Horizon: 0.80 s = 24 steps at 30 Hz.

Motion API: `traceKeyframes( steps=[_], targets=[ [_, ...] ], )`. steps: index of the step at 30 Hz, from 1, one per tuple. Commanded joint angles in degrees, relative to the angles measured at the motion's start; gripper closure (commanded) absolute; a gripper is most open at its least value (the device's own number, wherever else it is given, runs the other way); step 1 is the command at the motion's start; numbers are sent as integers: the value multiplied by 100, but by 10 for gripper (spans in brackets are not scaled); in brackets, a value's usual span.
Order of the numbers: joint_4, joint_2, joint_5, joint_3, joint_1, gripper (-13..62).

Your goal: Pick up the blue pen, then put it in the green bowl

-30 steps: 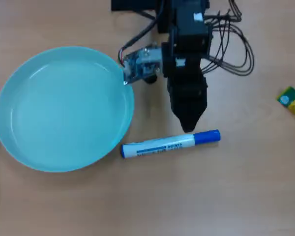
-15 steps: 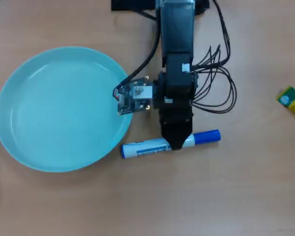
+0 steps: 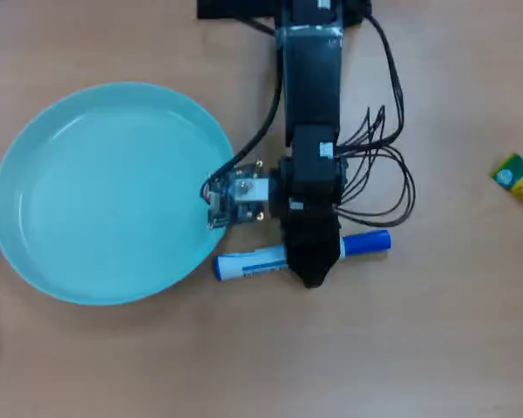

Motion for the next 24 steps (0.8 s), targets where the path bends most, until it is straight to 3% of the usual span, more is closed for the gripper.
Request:
traceKeyframes(
  steps=[1,13,17,22,24],
  targets=[
    [26,35,-88,-448,26,138],
    [26,-176,-88,-439,88,166],
    [-9,-246,-97,-439,88,307],
    [-18,-264,-105,-431,88,562],
    [-18,-264,-97,-413,88,576]
  ],
)
